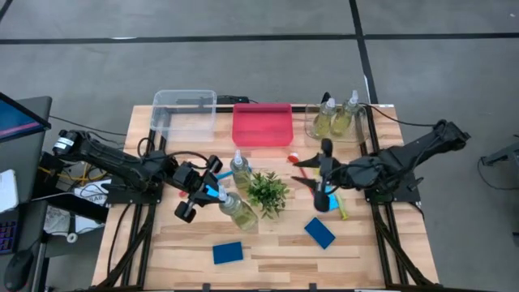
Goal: Pick & Place Kitchen Sink Supplies
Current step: Put the green dishwashing liquid dispenser into the right transparent bin
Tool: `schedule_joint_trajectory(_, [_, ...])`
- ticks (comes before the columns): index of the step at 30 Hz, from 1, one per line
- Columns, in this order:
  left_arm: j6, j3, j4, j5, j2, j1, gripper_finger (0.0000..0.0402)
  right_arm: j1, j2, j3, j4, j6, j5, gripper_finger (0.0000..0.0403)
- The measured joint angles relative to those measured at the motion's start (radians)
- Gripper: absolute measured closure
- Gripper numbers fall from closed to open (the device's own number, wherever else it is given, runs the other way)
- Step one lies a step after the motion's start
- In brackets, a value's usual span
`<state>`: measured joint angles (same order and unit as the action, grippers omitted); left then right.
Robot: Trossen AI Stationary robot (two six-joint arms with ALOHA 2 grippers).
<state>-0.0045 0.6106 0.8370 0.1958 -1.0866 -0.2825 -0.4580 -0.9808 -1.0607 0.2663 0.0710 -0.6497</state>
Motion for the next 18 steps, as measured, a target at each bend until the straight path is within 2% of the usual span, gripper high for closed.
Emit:
schedule_joint_trajectory(9, [0.000,0.000,0.000,0.000,0.000,0.000,0.0330,0.004,-0.140,0.000,-0.188,-0.108,0.004,0.0139])
schedule_joint_trajectory(18, [0.000,0.000,0.000,0.000,0.000,0.000,0.0330,0.074,-0.251,0.000,-0.328,-0.121,0.174,0.0127])
